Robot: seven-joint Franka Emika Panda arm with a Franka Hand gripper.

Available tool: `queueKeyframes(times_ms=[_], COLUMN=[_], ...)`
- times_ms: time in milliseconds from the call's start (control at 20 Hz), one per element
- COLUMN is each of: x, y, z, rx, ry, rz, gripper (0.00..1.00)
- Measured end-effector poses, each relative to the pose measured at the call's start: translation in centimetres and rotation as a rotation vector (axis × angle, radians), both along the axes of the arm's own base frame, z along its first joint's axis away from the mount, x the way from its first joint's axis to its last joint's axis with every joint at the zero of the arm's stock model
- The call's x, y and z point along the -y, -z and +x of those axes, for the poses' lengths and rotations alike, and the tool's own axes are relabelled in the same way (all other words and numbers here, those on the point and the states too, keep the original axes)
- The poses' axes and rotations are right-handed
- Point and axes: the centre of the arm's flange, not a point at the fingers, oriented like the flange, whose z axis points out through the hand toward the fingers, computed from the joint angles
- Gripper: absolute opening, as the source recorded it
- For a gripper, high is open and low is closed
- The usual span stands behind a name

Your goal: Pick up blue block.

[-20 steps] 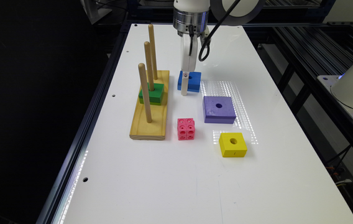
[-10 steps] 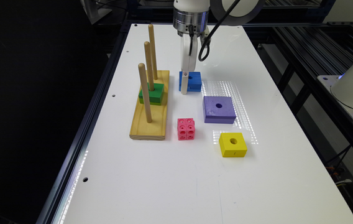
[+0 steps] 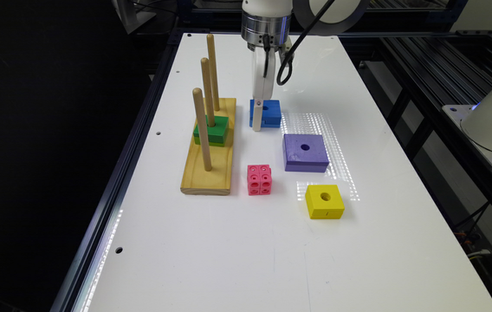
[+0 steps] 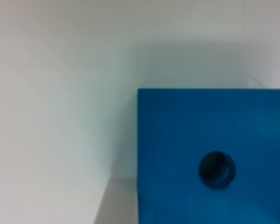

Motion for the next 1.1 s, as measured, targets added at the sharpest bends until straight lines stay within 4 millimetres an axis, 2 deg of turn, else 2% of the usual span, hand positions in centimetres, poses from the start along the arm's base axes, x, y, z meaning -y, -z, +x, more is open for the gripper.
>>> queueKeyframes(times_ms=[300, 600, 700, 900, 1100], x=[0.0, 0.1, 0.1, 0.1, 0.1], y=[-0.8, -5.8, -6.7, -7.3, -9.6], z=[0.1, 0.3, 0.2, 0.2, 0.1], rx=[0.003, -0.004, -0.008, -0.005, -0.002], ry=[0.000, -0.004, -0.005, -0.005, -0.006], rz=[-0.002, -0.011, -0.012, -0.014, -0.018], gripper=[0.00, 0.00, 0.00, 0.00, 0.00])
